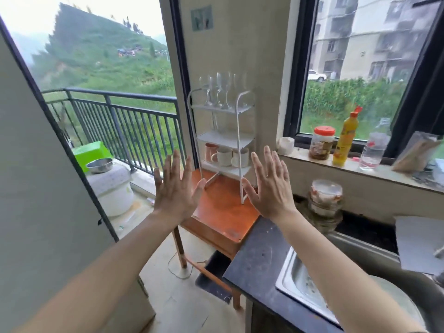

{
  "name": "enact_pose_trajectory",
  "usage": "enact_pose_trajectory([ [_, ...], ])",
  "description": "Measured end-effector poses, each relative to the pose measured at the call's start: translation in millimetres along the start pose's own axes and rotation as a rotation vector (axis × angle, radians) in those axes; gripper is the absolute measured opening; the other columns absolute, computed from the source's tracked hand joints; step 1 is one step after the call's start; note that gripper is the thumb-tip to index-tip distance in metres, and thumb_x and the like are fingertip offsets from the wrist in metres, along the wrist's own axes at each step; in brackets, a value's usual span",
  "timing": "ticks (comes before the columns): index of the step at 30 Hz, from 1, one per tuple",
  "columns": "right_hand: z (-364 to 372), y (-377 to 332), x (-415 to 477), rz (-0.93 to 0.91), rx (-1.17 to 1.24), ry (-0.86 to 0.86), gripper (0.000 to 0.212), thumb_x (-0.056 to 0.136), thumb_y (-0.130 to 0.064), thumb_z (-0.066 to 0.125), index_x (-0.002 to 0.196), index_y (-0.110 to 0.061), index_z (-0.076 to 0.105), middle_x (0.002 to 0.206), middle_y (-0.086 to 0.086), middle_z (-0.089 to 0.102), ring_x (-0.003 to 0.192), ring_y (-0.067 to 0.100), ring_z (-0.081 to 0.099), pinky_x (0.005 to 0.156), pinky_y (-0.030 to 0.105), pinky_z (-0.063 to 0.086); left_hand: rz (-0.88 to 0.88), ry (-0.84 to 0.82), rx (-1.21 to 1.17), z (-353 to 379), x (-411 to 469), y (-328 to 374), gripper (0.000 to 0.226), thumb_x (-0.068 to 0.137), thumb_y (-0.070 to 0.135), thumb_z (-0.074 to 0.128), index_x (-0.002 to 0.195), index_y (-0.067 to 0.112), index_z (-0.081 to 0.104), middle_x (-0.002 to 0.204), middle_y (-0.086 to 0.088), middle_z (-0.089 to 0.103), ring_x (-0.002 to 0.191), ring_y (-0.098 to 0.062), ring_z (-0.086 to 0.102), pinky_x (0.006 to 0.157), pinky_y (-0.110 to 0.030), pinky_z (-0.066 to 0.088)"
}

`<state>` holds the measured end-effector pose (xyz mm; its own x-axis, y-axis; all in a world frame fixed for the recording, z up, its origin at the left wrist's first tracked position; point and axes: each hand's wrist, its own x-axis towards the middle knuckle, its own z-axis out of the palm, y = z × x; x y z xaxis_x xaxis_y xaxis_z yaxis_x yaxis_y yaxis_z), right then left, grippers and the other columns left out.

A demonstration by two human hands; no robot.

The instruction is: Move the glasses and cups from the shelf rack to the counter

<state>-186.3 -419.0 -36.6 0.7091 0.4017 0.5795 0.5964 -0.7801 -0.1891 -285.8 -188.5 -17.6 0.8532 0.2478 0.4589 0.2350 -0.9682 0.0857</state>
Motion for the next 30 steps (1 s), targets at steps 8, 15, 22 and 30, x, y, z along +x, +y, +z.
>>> enact_pose_trajectory([
  [8,57,17,151,-0.027,0.075,0.031,0.074,0.101,-0.057,0.034,0.16,-0.015,0.019,0.166,0.021,0.015,0.151,0.038,0.02,0.118,0.05,0.026,-0.04,0.099,-0.067,22,142,-31,0.078,0.095,0.065,0.017,0.161,0.024,0.006,0.169,-0.011,-0.003,0.155,-0.028,-0.003,0.122,-0.051,0.0],
  [15,92,19,233,-0.018,0.099,0.096,0.074,0.101,-0.051,0.042,0.16,-0.012,0.019,0.16,0.025,0.026,0.144,0.04,0.033,0.11,0.05,0.038,-0.006,0.108,-0.231,63,244,-49,0.08,0.094,0.063,0.023,0.16,0.019,0.011,0.168,-0.013,0.004,0.155,-0.029,0.003,0.122,-0.054,0.01],
  [22,113,20,335,0.022,0.2,0.24,0.076,0.098,-0.031,0.058,0.159,-0.007,0.018,0.156,0.022,0.029,0.14,0.035,0.037,0.111,0.043,0.038,0.096,0.128,-0.5,122,372,-62,0.075,0.1,0.054,0.037,0.159,0.018,0.009,0.168,-0.014,0.008,0.154,-0.029,0.008,0.121,-0.046,0.013],
  [30,144,3,449,0.132,0.192,0.383,0.085,0.094,-0.026,0.062,0.161,-0.019,0.011,0.145,0.017,0.04,0.109,0.014,0.041,0.085,0.031,0.039,0.115,0.074,-0.77,154,508,-74,0.089,0.095,0.047,0.055,0.159,0.027,-0.003,0.162,-0.012,0.021,0.147,-0.029,0.025,0.115,-0.051,0.028],
])
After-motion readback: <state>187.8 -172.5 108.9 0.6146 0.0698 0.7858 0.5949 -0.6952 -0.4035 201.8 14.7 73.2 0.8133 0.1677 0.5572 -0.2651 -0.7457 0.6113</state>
